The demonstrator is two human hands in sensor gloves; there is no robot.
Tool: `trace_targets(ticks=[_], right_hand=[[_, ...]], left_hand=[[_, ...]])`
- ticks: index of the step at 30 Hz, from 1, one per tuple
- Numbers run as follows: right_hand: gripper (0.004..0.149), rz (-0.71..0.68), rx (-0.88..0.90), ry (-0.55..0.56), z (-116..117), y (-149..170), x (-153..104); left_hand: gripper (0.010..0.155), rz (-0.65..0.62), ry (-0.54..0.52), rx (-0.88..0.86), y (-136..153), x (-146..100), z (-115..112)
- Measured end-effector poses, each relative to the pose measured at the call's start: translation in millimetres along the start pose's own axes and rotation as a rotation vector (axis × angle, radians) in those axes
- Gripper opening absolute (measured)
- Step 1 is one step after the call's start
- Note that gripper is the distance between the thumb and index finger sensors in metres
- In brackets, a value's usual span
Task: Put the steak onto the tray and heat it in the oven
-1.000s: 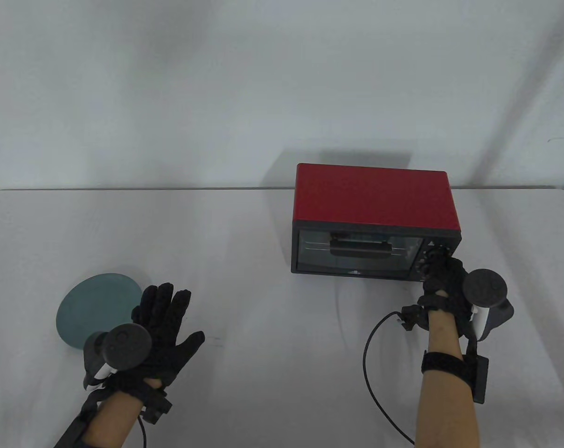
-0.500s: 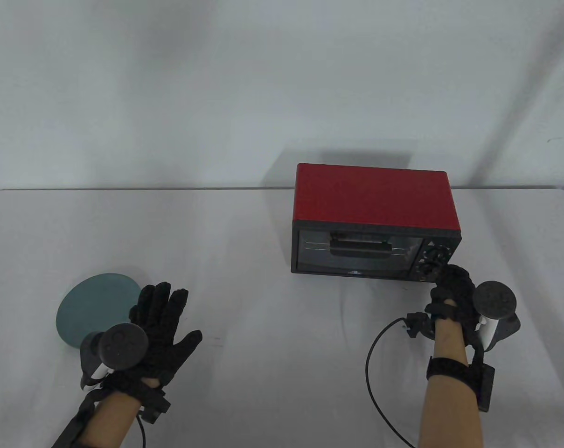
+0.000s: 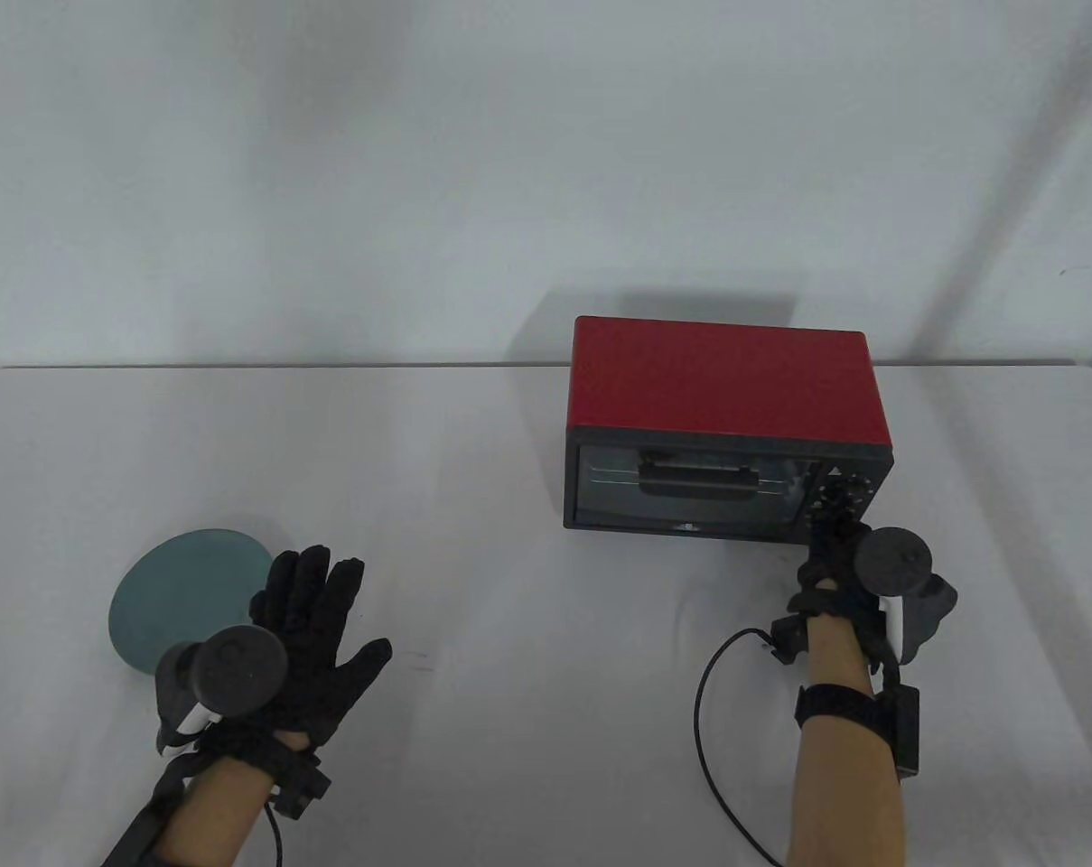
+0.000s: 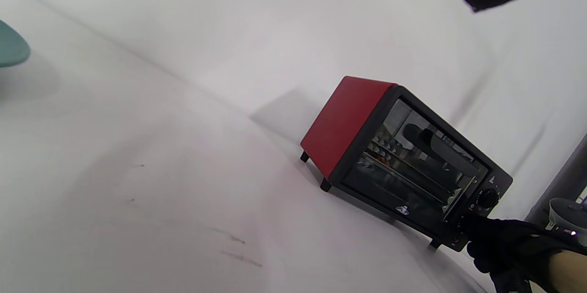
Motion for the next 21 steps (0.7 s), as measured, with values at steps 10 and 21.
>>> trace_targets(ticks=[10, 21], right_hand=[[0.019, 0.101, 0.091, -0.006, 3, 8, 1], [0.019, 0.306, 0.329, -0.064, 10, 28, -4]], left_hand=[[0.083, -0.006, 0.002, 0.003, -1, 1, -1], [0.083, -0.009, 0.008, -0.007, -2, 1, -3]])
Point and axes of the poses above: the tracker on the back of each hand, its own y axis roughly to the little-finger side, its own x axis roughly from the wrist to the fingertips, z = x × y, the point moved 4 cm from there along x, roughly from the wrist to the fingertips, and after that the axes turned 12 degrees about y, right-handed, at the moved point
